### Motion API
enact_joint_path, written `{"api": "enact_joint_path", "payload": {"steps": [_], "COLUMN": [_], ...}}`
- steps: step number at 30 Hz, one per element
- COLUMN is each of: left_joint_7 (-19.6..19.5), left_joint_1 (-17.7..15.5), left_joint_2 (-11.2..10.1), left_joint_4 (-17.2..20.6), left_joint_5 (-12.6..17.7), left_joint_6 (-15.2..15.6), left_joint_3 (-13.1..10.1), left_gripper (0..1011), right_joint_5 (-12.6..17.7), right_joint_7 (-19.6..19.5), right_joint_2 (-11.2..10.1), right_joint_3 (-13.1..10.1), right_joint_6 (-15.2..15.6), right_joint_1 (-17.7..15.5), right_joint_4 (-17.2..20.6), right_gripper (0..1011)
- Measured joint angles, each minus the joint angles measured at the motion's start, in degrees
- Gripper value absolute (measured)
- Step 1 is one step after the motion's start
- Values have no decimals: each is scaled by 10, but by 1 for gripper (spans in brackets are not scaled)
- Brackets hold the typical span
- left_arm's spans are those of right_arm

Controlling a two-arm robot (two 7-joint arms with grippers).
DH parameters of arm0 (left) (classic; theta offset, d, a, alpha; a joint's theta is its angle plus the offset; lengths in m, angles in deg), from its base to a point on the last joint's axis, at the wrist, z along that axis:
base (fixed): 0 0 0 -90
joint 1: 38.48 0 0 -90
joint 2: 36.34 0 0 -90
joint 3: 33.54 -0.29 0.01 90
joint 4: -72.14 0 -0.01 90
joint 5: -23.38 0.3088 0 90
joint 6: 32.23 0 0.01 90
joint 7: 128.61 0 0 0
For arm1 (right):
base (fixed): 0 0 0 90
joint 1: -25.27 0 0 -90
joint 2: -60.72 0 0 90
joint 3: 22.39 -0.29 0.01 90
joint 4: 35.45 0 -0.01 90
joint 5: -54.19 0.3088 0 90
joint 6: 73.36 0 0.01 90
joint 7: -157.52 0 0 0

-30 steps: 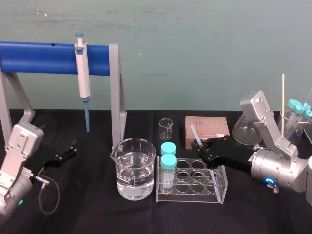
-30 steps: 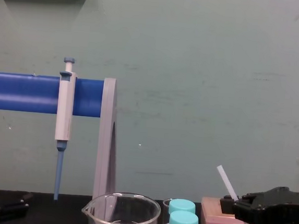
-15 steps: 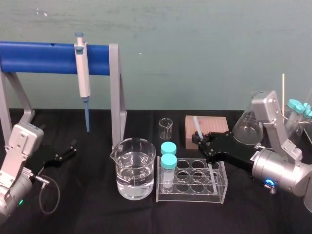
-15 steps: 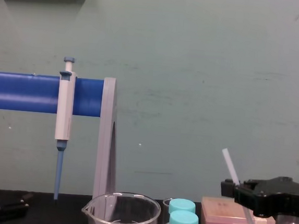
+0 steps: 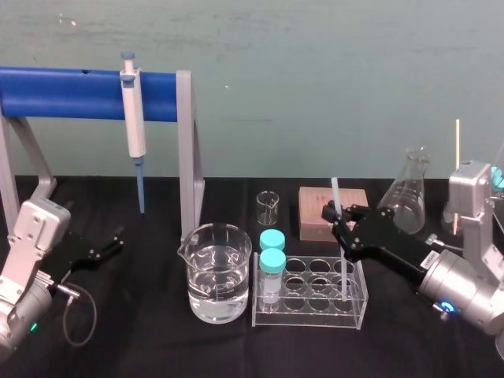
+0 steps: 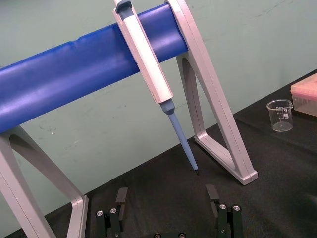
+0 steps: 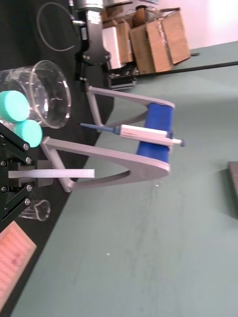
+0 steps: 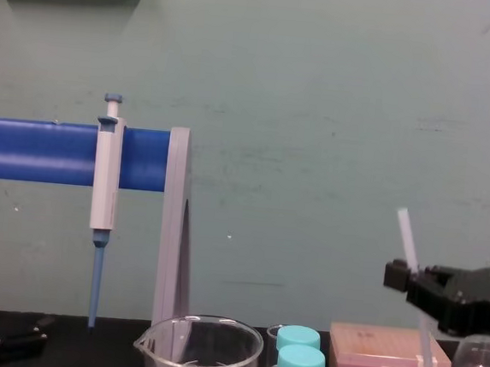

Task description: Pick up the stirring rod with one hand, then place it down.

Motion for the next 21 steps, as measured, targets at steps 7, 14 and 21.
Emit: {"api": "enact_joint_path", "payload": {"steps": [7,14,21], "left_joint_7": [0,0,0], "left_joint_1": [0,0,0], "left_joint_2": [0,0,0], "left_joint_4": [0,0,0], "left_joint_5": [0,0,0], "left_joint_6": [0,0,0], "left_joint_3": [0,0,0], "left_gripper": [1000,1000,1000], "right_joint_5": [20,40,39], "right_joint_7": [12,15,19], "right_joint_2": [3,6,9], "right_joint_3": [-25,-50,-55], "right_joint_6": [-15,-21,-33], "right_joint_1": [8,40,67], "right_joint_4": [16,32,28], "right_gripper": [67,67,67]}}
